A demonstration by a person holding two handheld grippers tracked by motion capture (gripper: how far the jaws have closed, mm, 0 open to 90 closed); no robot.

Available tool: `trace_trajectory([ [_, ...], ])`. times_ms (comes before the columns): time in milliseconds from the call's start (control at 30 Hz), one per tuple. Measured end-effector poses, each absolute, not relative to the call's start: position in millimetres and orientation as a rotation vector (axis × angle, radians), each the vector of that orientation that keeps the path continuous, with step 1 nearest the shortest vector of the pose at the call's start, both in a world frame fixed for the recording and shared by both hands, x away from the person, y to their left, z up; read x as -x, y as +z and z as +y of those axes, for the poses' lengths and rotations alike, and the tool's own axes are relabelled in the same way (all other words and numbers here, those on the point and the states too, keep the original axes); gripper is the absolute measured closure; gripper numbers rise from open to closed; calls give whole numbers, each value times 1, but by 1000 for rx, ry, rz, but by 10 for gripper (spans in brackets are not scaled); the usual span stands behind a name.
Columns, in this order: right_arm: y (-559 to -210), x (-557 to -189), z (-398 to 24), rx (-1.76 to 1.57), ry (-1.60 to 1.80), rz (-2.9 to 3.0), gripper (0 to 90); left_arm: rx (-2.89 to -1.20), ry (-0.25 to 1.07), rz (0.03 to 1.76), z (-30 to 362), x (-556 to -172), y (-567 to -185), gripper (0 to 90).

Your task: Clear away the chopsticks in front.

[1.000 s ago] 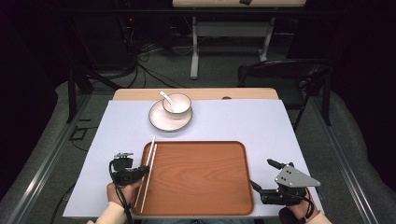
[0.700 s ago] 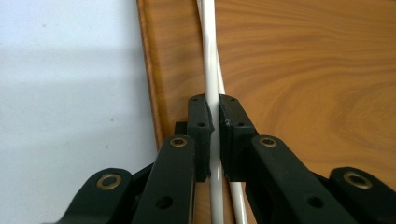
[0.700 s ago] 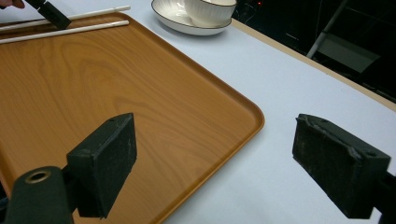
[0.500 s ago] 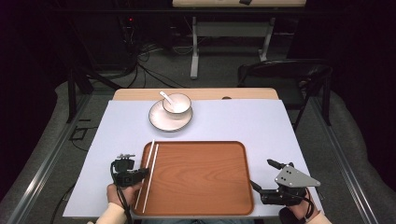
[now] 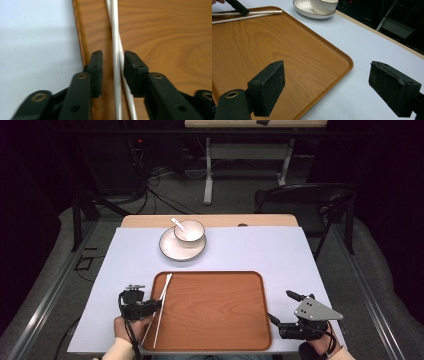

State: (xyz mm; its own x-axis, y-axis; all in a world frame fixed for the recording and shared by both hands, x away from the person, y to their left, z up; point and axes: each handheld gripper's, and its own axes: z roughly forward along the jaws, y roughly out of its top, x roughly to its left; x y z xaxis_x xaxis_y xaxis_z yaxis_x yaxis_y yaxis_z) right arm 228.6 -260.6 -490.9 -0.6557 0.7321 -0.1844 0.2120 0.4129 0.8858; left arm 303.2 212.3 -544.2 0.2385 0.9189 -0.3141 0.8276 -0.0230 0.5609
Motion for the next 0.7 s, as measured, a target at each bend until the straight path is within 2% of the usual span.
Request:
trace_trajectory([
  [33, -491, -229, -261, -799, 1207, 2109, 129, -1854, 181, 1596, 212, -303, -543, 627],
  [67, -491, -228, -261, -799, 1206, 2110, 129, -1862, 180, 1585, 212, -303, -541, 562],
  [133, -491, -228, -261, -798, 1207, 2110, 129, -1875, 190, 1564, 212, -303, -538, 534],
  [167, -491, -228, -261, -800, 1207, 2108, 129, -1879, 199, 1554, 211, -304, -536, 435],
  [200, -491, -228, -261, -800, 1207, 2108, 129, -1885, 220, 1553, 211, -304, -535, 435],
  [233, -491, -228, -261, -798, 1206, 2111, 129, -1895, 224, 1539, 211, -305, -533, 350],
  [267, -491, -228, -261, -798, 1206, 2111, 129, -1902, 228, 1516, 212, -306, -531, 350],
  [367, -491, -228, -261, -801, 1204, 2111, 129, -1910, 255, 1427, 216, -307, -522, 260],
  [433, -491, -228, -261, -801, 1204, 2109, 129, -1920, 309, 1378, 220, -306, -515, 249],
  [533, -491, -229, -260, -799, 1200, 2113, 129, -1906, 355, 1292, 228, -299, -504, 180],
  [633, -491, -228, -260, -802, 1200, 2109, 129, -1839, 422, 1123, 249, -275, -490, 82],
  [700, -491, -228, -261, -802, 1198, 2111, 129, -1815, 456, 1100, 255, -265, -487, 61],
])
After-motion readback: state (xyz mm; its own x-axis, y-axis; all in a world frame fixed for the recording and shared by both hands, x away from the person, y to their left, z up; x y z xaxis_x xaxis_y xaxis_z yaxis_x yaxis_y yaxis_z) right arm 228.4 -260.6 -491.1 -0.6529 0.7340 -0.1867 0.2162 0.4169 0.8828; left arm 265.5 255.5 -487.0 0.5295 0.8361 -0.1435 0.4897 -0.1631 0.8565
